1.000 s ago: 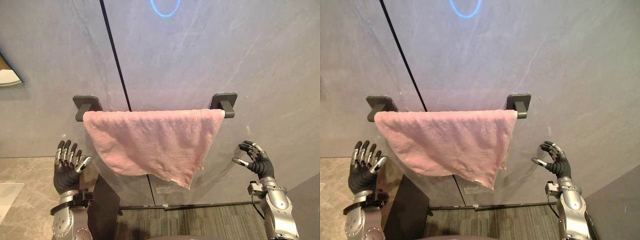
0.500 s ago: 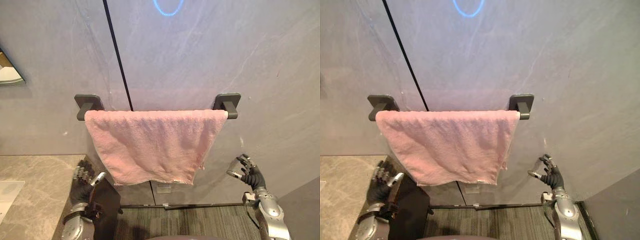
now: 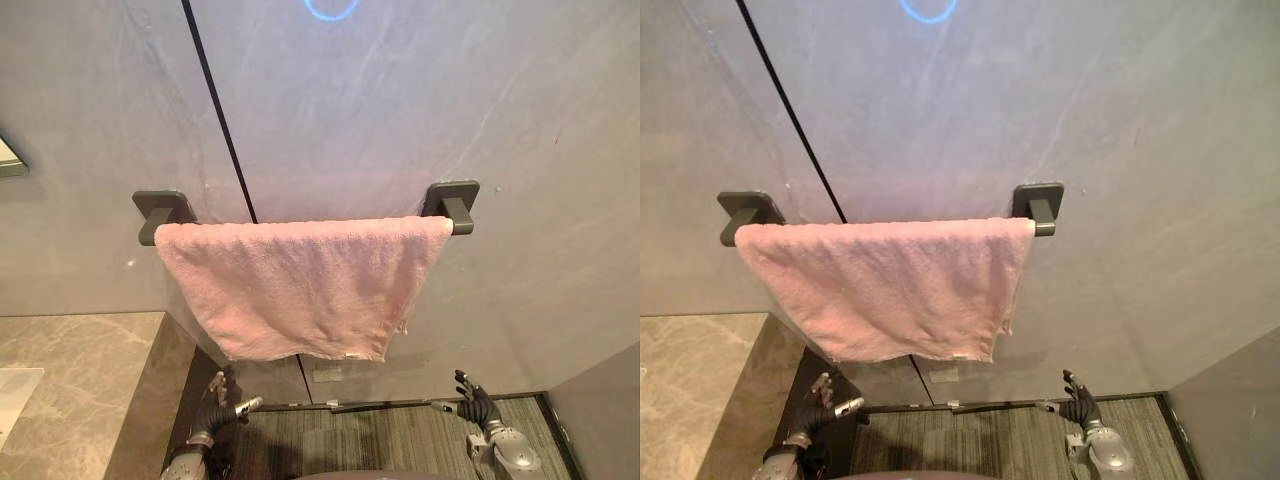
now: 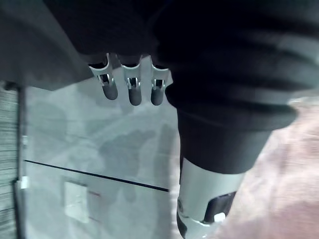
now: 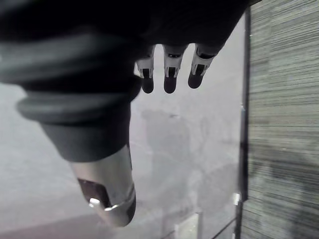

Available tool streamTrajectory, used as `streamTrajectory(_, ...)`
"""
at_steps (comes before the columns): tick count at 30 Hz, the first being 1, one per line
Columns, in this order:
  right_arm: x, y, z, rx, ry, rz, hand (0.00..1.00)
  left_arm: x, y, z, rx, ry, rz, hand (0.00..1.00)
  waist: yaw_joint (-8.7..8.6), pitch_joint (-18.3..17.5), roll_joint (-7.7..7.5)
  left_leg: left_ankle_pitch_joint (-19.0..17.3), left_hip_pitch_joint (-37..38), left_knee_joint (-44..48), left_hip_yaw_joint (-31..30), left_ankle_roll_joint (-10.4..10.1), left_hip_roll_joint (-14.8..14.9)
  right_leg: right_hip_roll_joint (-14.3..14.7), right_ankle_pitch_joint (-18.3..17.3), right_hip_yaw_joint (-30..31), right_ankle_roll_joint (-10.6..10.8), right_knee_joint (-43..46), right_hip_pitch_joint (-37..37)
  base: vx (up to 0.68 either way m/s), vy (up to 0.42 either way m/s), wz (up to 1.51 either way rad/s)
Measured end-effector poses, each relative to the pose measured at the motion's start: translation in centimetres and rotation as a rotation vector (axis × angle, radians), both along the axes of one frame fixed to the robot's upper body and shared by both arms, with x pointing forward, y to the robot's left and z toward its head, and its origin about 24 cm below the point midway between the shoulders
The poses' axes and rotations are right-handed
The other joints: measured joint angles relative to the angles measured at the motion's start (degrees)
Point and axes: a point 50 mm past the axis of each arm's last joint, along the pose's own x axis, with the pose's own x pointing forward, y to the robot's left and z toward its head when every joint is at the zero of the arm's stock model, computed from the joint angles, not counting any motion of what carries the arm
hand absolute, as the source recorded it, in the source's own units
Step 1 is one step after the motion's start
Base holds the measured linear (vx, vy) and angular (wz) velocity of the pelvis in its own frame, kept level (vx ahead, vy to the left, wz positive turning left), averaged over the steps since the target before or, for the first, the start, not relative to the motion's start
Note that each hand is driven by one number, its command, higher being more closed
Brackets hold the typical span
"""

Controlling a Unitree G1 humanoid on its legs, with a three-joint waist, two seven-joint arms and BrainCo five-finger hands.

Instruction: Organize washtable

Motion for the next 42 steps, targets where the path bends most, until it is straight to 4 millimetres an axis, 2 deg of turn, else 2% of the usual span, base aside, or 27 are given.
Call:
streamTrajectory(4,-1.3,-0.1,-1.2,-0.02,0.089,0.018,0.0,-2.0,0.7,-1.9,0.056,0.147,-0.011,0.0,0.07,0.64,-0.2,-0.03,-0.58,-0.01,0.37,-0.01,-0.01,0.01,0.01,0.94,0.01,0.06,-0.91,0.0,0.005,-0.06)
streamTrajectory(9,-2.4,-0.2,-2.1,-0.041,0.157,0.007,0.0,-3.0,1.0,-3.3,0.061,0.238,0.018,0.0,0.05,1.4,-0.59,-0.06,-1.52,-0.01,0.5,-0.02,-0.03,0.0,0.02,1.07,0.01,0.01,-1.87,0.0,0.001,-0.01)
streamTrajectory(16,-1.8,-0.4,-2.3,-0.072,0.17,-0.003,0.0,-2.1,1.0,-3.8,0.086,0.263,0.028,0.0,0.06,2.75,-0.61,-0.48,-2.48,0.0,1.28,-0.11,-0.05,0.03,0.03,1.52,0.02,-0.31,-2.83,0.02,0.002,-0.03)
streamTrajectory(30,-1.6,-0.4,-2.6,-0.097,0.2,0.004,0.0,-2.1,1.0,-4.0,0.093,0.272,0.024,0.0,0.4,3.46,-1.35,-1.1,-2.23,0.03,3.99,-0.23,0.03,0.26,0.36,4.38,-0.14,-0.11,-4.11,0.02,0.001,-0.1)
streamTrajectory(34,0.3,0.0,-2.1,-0.108,0.158,0.043,0.0,-1.6,1.1,-3.8,0.107,0.257,0.033,0.0,1.13,5.67,-1.97,-1.64,-4.14,1.67,7.08,0.21,0.13,0.38,0.33,7.91,-0.11,5.34,-9.83,-0.1,0.013,-0.44)
streamTrajectory(36,0.6,0.2,-1.9,-0.117,0.143,0.059,0.0,0.5,0.9,-3.2,0.109,0.202,0.016,0.0,1.19,6.92,-2.23,-3.55,-8.27,7.46,6.63,0.72,0.8,-0.04,0.32,9.24,-0.07,9.71,-13.04,-0.15,-0.001,0.03)
streamTrajectory(37,0.4,0.2,-1.9,-0.118,0.144,0.065,0.0,0.9,0.8,-3.0,0.111,0.189,0.011,0.0,1.21,6.96,-2.16,-4.01,-9.18,8.74,6.51,0.94,1.01,-0.06,0.4,9.39,0.08,10.18,-13.17,-0.14,0.032,0.19)
streamTrajectory(38,0.3,0.6,-1.9,-0.117,0.147,0.088,0.0,1.6,0.8,-2.5,0.116,0.15,0.005,0.0,1.65,7.14,-1.6,-4.46,-10.48,10.57,6.18,1.14,2.11,-0.07,-0.76,10.94,0.63,12.48,-13.66,-0.1,0.034,0.38)
streamTrajectory(39,0.2,1.0,-2.0,-0.11,0.143,0.097,0.0,2.3,0.6,-2.1,0.114,0.115,0.002,0.0,1.57,7.29,-1.37,-4.54,-11.93,12.33,4.27,1.15,2.03,-0.4,-4.21,12.41,1.04,23.0,-15.65,-0.09,0.02,0.57)
streamTrajectory(41,-0.1,1.5,-1.9,-0.101,0.129,0.106,0.0,3.6,0.5,-1.3,0.121,0.059,0.004,0.0,1.85,6.96,-1.57,-4.25,-15.25,15.89,0.34,0.69,1.97,-0.7,-6.41,16.24,3.16,34.09,-15.64,-0.03,-0.138,0.88)
streamTrajectory(42,-0.1,1.6,-1.8,-0.101,0.124,0.112,0.0,3.7,0.5,-1.2,0.121,0.05,0.011,0.0,2.14,6.76,-1.84,-4.16,-16.5,17.05,-0.27,0.55,1.94,-0.87,-6.58,17.52,3.41,34.94,-15.16,-0.05,-0.211,0.77)
